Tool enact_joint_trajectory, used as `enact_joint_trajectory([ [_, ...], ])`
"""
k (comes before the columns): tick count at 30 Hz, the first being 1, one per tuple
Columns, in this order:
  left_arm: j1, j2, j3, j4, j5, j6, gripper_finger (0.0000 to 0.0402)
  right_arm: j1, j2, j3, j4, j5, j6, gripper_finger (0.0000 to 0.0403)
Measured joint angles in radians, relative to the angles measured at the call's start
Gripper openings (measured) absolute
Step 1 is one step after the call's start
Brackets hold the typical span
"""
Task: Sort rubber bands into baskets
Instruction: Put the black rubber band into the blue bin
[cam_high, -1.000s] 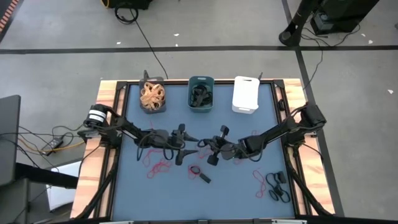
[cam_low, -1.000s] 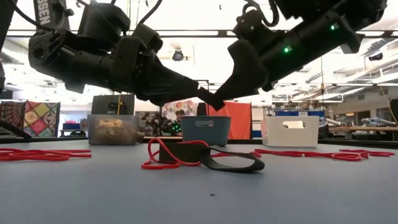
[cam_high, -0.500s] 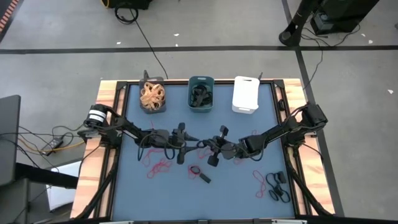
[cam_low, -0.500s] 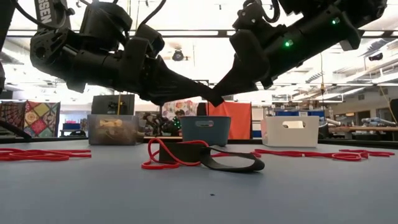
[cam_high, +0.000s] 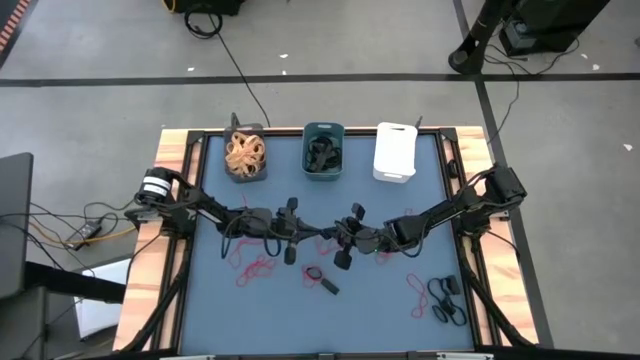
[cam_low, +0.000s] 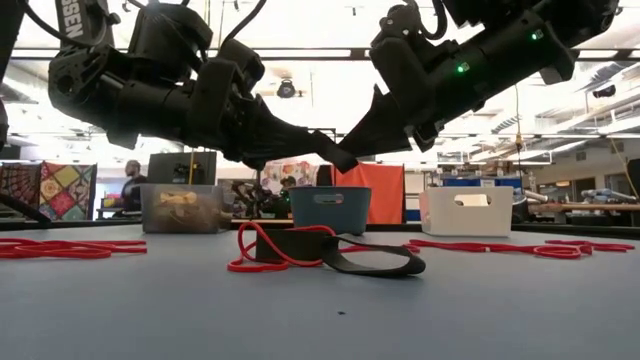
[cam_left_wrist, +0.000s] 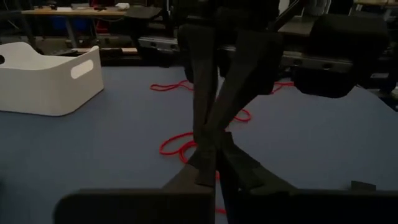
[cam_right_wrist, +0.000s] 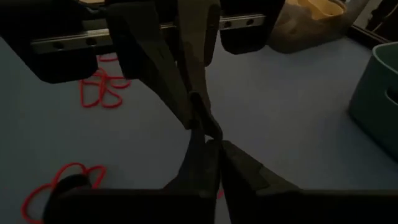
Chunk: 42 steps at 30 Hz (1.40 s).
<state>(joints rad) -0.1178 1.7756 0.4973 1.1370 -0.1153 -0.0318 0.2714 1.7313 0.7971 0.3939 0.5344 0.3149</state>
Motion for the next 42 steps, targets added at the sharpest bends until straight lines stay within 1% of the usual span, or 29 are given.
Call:
enact_joint_trajectory([
  [2, 0.008, 0.0, 0.0, 0.025, -0.015, -0.006, 0.001, 0.0, 0.0, 0.0, -0.002, 0.0, -0.002, 0.0055],
  [5, 0.057, -0.003, 0.0, 0.064, -0.027, -0.068, 0.001, 0.0, -0.014, 0.0, -0.035, 0.024, -0.003, 0.0094],
  [9, 0.16, -0.011, 0.0, 0.069, 0.003, -0.14, 0.0008, -0.002, -0.064, 0.001, -0.139, 0.113, 0.064, 0.0143],
  [12, 0.254, -0.011, 0.009, 0.066, -0.013, -0.188, 0.0008, 0.002, -0.105, 0.0, -0.232, 0.107, 0.106, 0.0168],
  [14, 0.315, -0.011, 0.023, 0.048, -0.009, -0.219, 0.0007, 0.002, -0.134, 0.0, -0.272, 0.11, 0.131, 0.0177],
  [17, 0.404, -0.011, 0.067, 0.027, 0.031, -0.266, 0.0007, 0.003, -0.158, 0.0, -0.31, 0.114, 0.152, 0.0182],
  [19, 0.461, -0.011, 0.113, -0.04, 0.078, -0.308, 0.0006, 0.004, -0.167, 0.0, -0.308, 0.094, 0.154, 0.0181],
  [21, 0.506, -0.011, 0.177, -0.143, 0.115, -0.342, 0.0006, 0.004, -0.166, 0.0, -0.291, 0.079, 0.157, 0.018],
  [24, 0.551, -0.011, 0.279, -0.358, 0.122, -0.341, 0.0009, 0.003, -0.147, 0.0, -0.277, 0.055, 0.159, 0.018],
  [26, 0.573, -0.011, 0.337, -0.5, 0.119, -0.337, 0.0018, 0.004, -0.132, 0.0, -0.278, 0.031, 0.158, 0.0181],
  [29, 0.59, -0.011, 0.394, -0.626, 0.119, -0.302, 0.0037, 0.004, -0.113, 0.0, -0.274, -0.005, 0.156, 0.0181],
  [34, 0.59, -0.011, 0.411, -0.695, 0.134, -0.28, 0.0083, 0.006, -0.098, 0.0, -0.235, -0.044, 0.12, 0.0182],
  [39, 0.596, -0.011, 0.412, -0.729, 0.129, -0.258, 0.0145, 0.006, -0.06, 0.0, -0.115, -0.129, 0.072, 0.0182],
  [42, 0.598, -0.013, 0.412, -0.737, 0.141, -0.203, 0.0174, 0.007, -0.011, -0.001, -0.022, -0.159, 0.05, 0.0182],
])
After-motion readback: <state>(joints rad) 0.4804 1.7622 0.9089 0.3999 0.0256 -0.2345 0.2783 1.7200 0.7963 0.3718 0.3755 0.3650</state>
